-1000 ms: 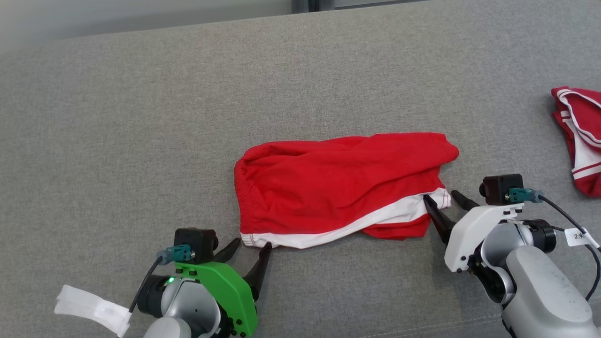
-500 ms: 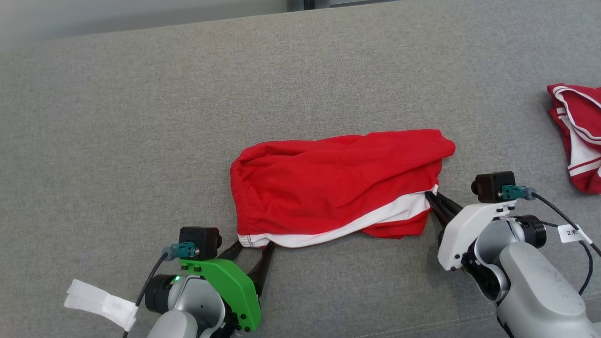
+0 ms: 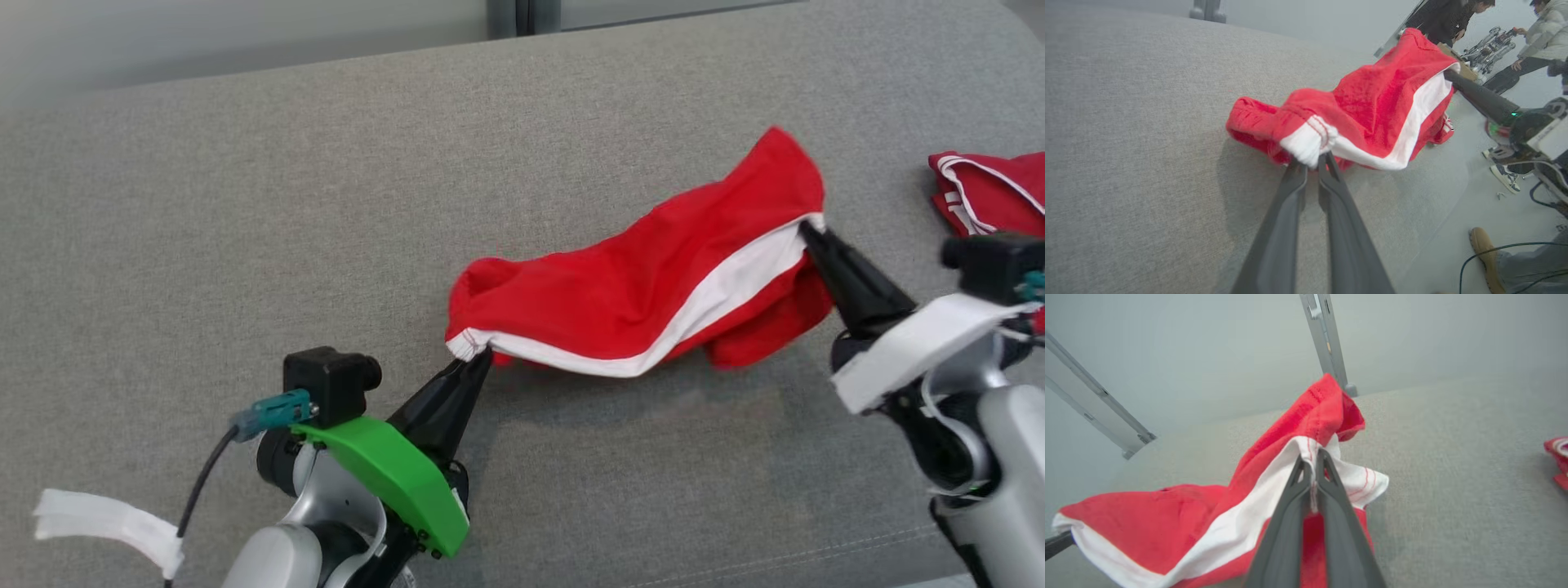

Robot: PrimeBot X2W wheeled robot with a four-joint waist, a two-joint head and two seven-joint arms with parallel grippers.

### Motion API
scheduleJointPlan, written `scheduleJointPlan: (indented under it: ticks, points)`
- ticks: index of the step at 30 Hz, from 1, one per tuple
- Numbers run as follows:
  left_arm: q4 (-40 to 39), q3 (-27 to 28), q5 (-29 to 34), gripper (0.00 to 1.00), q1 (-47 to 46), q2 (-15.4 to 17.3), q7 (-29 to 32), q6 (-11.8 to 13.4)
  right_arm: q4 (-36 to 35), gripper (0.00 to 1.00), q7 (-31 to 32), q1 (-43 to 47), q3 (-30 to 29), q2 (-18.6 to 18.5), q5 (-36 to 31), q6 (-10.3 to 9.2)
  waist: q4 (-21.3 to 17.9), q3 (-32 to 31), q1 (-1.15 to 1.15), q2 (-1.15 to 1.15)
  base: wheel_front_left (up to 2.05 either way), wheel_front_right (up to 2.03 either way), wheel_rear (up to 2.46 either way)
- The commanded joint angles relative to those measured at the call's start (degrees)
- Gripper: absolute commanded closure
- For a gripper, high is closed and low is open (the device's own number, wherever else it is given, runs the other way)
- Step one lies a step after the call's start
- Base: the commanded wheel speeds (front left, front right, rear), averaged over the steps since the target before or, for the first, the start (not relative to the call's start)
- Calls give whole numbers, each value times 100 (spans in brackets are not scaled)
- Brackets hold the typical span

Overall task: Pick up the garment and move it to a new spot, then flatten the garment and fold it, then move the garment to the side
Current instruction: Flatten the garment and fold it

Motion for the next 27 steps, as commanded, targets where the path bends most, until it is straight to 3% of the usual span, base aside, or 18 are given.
scheduleJointPlan:
  ticks: [1,6,11,15,20,24,27]
  points:
    - [-539,-5,-193,100,116,36,112,-26,-700,100,87,243,-240,-177,242,-2,-40,-46,0,0,0,0,0]
    - [-2049,182,-551,100,105,179,588,134,-2484,100,478,600,-1133,-172,839,-1,-151,116,0,0,0,0,0]
    - [-2701,531,-832,100,-687,410,1329,338,-3007,100,1145,59,-1749,8,1028,-1,-202,677,0,0,0,0,0]
    - [-2313,919,-1030,100,-1946,638,1970,502,-2500,100,1887,-1001,-1653,302,1006,-1,-217,1266,0,0,0,0,0]
    - [-1173,1060,-962,100,-3651,878,2544,530,-1353,100,2482,-2737,-1604,893,649,-1,-204,1974,0,0,0,0,0]
    - [-300,1114,-770,100,-4693,893,2464,483,-494,100,2532,-3901,-1759,1223,297,-1,-144,2315,0,0,0,0,0]
    - [84,1112,-673,100,-5034,916,2322,410,-190,100,2426,-4284,-1685,1288,87,0,-107,2414,0,0,0,0,0]
